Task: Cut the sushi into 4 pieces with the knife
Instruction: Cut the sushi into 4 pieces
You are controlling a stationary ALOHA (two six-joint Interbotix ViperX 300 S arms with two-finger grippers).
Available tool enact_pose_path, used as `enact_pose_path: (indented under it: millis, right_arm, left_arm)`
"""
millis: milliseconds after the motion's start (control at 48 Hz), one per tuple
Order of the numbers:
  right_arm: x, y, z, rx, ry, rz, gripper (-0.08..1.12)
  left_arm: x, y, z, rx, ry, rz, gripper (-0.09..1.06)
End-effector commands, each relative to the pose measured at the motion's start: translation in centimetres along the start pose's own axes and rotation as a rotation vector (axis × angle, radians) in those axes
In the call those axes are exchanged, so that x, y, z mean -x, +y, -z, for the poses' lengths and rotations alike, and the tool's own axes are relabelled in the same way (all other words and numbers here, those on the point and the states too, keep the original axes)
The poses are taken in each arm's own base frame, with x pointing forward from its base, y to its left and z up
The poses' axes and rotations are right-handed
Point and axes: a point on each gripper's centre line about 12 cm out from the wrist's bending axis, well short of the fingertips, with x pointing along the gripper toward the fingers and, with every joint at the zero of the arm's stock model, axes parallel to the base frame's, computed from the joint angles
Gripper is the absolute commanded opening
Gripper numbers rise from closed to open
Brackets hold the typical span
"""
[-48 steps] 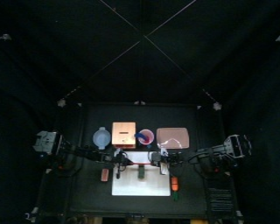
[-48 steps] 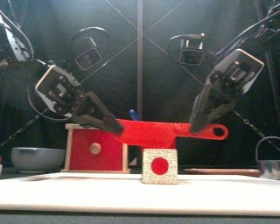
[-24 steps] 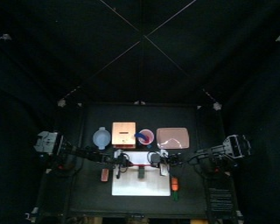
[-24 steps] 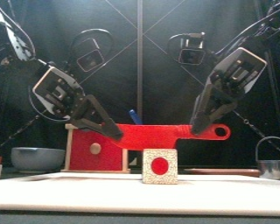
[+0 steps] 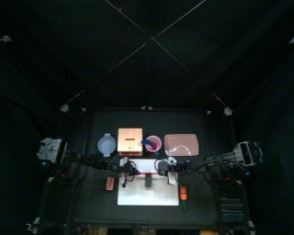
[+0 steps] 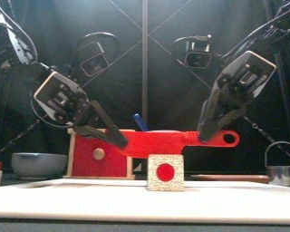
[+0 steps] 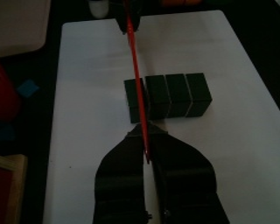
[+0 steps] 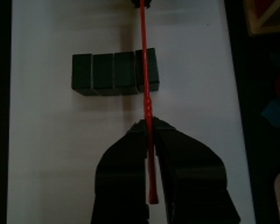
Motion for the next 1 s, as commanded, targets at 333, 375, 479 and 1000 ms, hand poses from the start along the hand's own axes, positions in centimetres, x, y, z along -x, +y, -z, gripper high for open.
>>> enact_pose_path:
  millis: [333, 375, 479, 1000]
  right_arm:
    - [0.2, 0.8, -0.8, 0.014, -0.021, -0.018, 0.09]
    - [0.2, 0.9, -0.8, 0.015, -0.023, -0.019, 0.09]
    - [0.2, 0.9, -0.7, 0.015, -0.018, -0.018, 0.09]
    - [-4.1, 0.6, 2.9, -0.020, 0.143, 0.000, 0.09]
  left_arm:
    - [-0.3, -1.4, 0.0, -0.021, 0.035, 0.035, 0.32]
    - [-0.3, -1.5, 0.1, -0.020, 0.038, 0.035, 0.32]
    - [-0.3, -1.5, 0.1, -0.020, 0.039, 0.035, 0.32]
    - [-1.9, -1.3, 3.3, 0.022, 0.169, 0.012, 0.32]
